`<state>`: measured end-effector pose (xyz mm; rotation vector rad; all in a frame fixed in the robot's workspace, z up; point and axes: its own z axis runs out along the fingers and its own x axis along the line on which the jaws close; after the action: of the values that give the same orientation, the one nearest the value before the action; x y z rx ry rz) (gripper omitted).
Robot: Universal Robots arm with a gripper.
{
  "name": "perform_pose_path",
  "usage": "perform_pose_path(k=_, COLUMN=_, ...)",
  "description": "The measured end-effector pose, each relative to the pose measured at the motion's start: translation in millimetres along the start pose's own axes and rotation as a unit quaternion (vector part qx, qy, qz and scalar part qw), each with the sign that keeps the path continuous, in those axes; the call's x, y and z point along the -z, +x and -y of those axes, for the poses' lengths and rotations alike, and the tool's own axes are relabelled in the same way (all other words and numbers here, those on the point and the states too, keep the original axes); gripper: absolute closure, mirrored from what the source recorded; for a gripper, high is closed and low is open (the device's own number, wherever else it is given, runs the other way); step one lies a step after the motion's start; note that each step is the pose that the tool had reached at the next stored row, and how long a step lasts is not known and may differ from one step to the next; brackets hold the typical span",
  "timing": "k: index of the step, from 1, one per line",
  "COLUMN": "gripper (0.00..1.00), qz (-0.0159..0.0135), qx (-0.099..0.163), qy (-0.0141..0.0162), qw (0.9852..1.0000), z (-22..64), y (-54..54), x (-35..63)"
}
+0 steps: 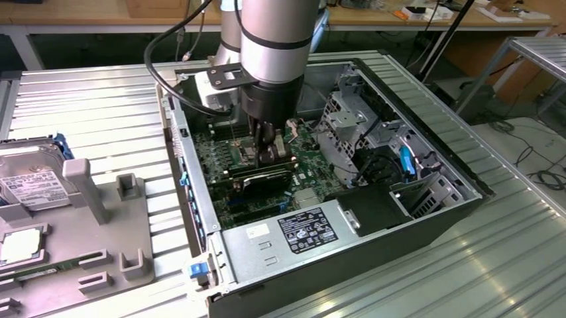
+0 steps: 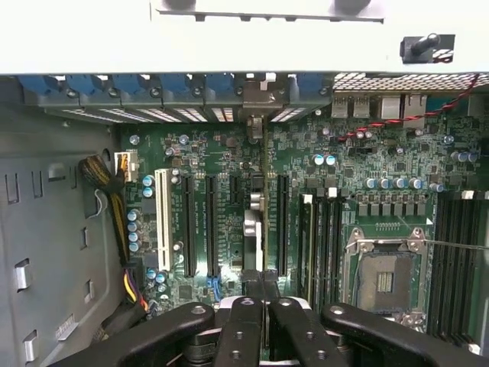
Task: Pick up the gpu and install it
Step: 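Press down on the gpu until it lock into place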
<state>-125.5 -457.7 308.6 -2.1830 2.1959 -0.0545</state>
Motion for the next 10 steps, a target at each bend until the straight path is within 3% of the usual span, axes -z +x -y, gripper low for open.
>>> perform_pose_path(k=6, gripper=0.89, qz=-0.0004, qx=-0.001, qy=0.0007, qw=1.0, z=-1.3, y=-0.5, x=-5.0)
perform_pose_path(k=7, gripper=0.89, qz=-0.0011, qx=-0.015, qy=0.0005, qw=0.9999, z=-13.0, y=-0.2, x=-18.6)
perform_pose_path(k=10, gripper=0.89, qz=-0.001, qx=-0.015, qy=0.0005, qw=0.9999, z=-13.1, y=-0.3, x=-18.6)
